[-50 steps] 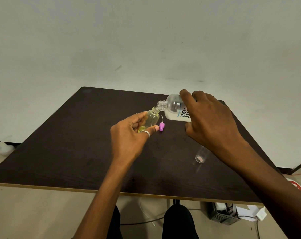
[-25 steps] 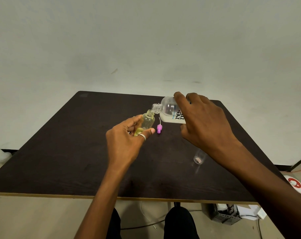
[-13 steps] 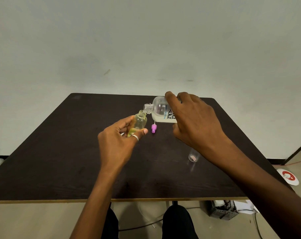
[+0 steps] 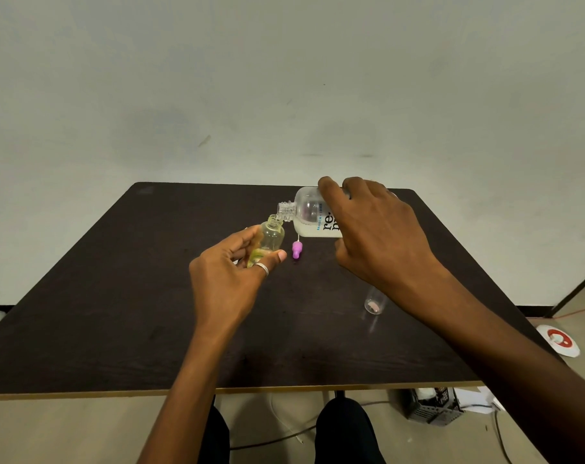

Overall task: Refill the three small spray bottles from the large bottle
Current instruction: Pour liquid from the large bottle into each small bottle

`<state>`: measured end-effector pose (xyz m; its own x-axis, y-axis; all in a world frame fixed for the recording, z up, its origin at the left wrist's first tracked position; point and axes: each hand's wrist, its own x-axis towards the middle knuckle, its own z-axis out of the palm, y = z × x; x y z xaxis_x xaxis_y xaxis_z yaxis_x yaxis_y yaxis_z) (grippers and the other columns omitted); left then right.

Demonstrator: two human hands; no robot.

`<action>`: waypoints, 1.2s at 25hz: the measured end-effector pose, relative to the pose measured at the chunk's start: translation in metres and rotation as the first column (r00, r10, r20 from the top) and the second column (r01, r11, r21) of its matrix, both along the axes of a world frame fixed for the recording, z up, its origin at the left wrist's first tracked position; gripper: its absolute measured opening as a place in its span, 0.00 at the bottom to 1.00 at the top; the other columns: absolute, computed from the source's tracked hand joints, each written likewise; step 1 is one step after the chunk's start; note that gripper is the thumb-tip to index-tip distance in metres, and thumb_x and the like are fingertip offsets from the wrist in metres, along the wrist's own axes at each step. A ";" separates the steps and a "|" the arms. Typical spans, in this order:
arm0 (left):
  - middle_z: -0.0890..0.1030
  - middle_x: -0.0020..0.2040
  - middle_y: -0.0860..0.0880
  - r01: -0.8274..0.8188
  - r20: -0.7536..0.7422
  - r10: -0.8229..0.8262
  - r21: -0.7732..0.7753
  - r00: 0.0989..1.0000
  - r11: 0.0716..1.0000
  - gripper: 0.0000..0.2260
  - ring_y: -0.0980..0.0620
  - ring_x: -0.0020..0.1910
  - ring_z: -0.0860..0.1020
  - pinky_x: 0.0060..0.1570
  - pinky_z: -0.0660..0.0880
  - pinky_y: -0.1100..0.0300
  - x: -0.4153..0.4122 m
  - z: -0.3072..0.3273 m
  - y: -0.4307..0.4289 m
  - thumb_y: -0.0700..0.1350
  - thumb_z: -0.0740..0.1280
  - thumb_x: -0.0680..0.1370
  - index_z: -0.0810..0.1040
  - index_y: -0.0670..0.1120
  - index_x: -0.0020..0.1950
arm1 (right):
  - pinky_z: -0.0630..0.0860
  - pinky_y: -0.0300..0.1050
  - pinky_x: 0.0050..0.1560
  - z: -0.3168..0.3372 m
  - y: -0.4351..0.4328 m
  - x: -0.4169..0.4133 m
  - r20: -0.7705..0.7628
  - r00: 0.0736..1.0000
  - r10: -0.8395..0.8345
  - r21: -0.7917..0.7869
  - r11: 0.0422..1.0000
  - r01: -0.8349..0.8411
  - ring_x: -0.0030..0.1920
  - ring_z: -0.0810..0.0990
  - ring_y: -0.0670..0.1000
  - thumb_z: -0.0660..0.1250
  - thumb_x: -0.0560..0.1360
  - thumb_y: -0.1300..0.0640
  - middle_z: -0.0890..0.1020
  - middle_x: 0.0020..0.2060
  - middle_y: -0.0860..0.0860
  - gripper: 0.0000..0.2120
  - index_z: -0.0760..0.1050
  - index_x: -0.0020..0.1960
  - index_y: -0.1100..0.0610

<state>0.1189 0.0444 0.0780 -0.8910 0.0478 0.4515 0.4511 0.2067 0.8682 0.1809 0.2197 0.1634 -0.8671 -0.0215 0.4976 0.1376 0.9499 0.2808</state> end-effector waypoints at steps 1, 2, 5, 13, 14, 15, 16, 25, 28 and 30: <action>0.83 0.52 0.58 -0.002 0.002 0.002 -0.001 1.000 1.000 0.25 0.70 0.50 0.80 0.47 0.74 0.77 0.000 0.000 0.000 0.48 0.80 0.67 0.82 0.49 0.63 | 0.74 0.48 0.48 0.000 0.000 0.000 -0.002 1.000 0.001 0.003 1.000 -0.001 0.55 0.76 0.57 0.71 0.66 0.58 0.76 0.55 0.55 0.35 0.63 0.70 0.53; 0.83 0.52 0.58 -0.002 0.004 0.002 -0.001 1.000 1.000 0.25 0.71 0.50 0.79 0.47 0.74 0.77 0.000 0.000 0.000 0.48 0.80 0.67 0.82 0.49 0.64 | 0.74 0.48 0.48 0.001 0.000 0.000 -0.002 1.000 0.004 0.002 1.000 -0.004 0.55 0.76 0.57 0.71 0.66 0.58 0.76 0.56 0.55 0.35 0.62 0.70 0.53; 0.82 0.52 0.59 0.001 0.010 -0.001 -0.003 1.000 1.000 0.25 0.73 0.50 0.78 0.46 0.73 0.78 0.000 0.000 0.000 0.48 0.80 0.67 0.81 0.49 0.64 | 0.75 0.49 0.50 0.001 0.000 0.000 0.005 1.000 0.007 -0.004 1.000 -0.007 0.57 0.76 0.57 0.71 0.67 0.57 0.76 0.58 0.55 0.36 0.61 0.71 0.52; 0.83 0.53 0.57 -0.008 -0.004 0.008 -0.008 1.000 1.000 0.25 0.71 0.49 0.79 0.48 0.75 0.76 0.001 0.000 0.000 0.48 0.80 0.67 0.82 0.49 0.64 | 0.75 0.49 0.48 0.000 0.000 0.000 -0.001 1.000 0.002 0.010 1.000 -0.002 0.54 0.77 0.57 0.72 0.65 0.58 0.77 0.55 0.55 0.36 0.64 0.70 0.53; 0.83 0.52 0.59 -0.005 -0.002 0.005 -0.005 1.000 1.000 0.25 0.73 0.49 0.79 0.47 0.74 0.77 0.001 0.000 0.001 0.48 0.80 0.67 0.82 0.49 0.63 | 0.75 0.48 0.48 0.000 0.000 0.000 -0.003 1.000 0.000 0.010 1.000 0.000 0.54 0.77 0.57 0.72 0.65 0.58 0.77 0.55 0.54 0.36 0.64 0.70 0.53; 0.82 0.51 0.60 -0.003 0.000 0.003 -0.004 1.000 1.000 0.25 0.74 0.48 0.78 0.46 0.73 0.78 0.001 0.001 0.001 0.48 0.80 0.68 0.82 0.49 0.63 | 0.75 0.48 0.47 0.000 0.000 0.000 -0.006 1.000 -0.002 0.009 1.000 0.002 0.54 0.77 0.57 0.72 0.64 0.58 0.77 0.54 0.54 0.35 0.64 0.69 0.53; 0.81 0.51 0.61 -0.003 0.002 0.003 -0.006 1.000 1.000 0.25 0.75 0.48 0.78 0.46 0.73 0.79 0.001 0.001 0.001 0.47 0.80 0.68 0.81 0.49 0.63 | 0.75 0.48 0.47 0.000 0.000 0.000 -0.008 1.000 -0.003 0.008 1.000 0.003 0.54 0.77 0.57 0.72 0.64 0.58 0.77 0.54 0.54 0.35 0.64 0.69 0.53; 0.82 0.52 0.59 -0.003 0.009 0.003 0.001 1.000 1.000 0.25 0.74 0.50 0.78 0.46 0.72 0.79 0.000 0.000 0.000 0.48 0.80 0.67 0.81 0.49 0.64 | 0.75 0.48 0.46 0.001 0.000 0.000 -0.015 1.000 -0.008 0.017 1.000 0.008 0.52 0.78 0.57 0.72 0.63 0.58 0.78 0.53 0.54 0.35 0.65 0.69 0.53; 0.83 0.53 0.57 -0.009 0.010 0.009 -0.005 1.000 1.000 0.25 0.73 0.48 0.79 0.46 0.72 0.79 -0.001 -0.001 0.000 0.48 0.80 0.67 0.81 0.49 0.64 | 0.76 0.49 0.46 0.000 -0.001 0.000 -0.010 1.000 -0.001 0.008 1.000 0.001 0.52 0.78 0.57 0.72 0.63 0.59 0.78 0.53 0.55 0.35 0.65 0.69 0.54; 0.83 0.54 0.57 -0.012 0.008 0.012 -0.010 1.000 1.000 0.26 0.74 0.47 0.78 0.46 0.72 0.79 -0.001 -0.002 0.000 0.48 0.80 0.67 0.81 0.49 0.64 | 0.76 0.49 0.47 0.000 -0.001 -0.001 -0.002 1.000 -0.003 0.007 1.000 0.003 0.53 0.78 0.57 0.72 0.64 0.58 0.78 0.53 0.55 0.36 0.65 0.70 0.54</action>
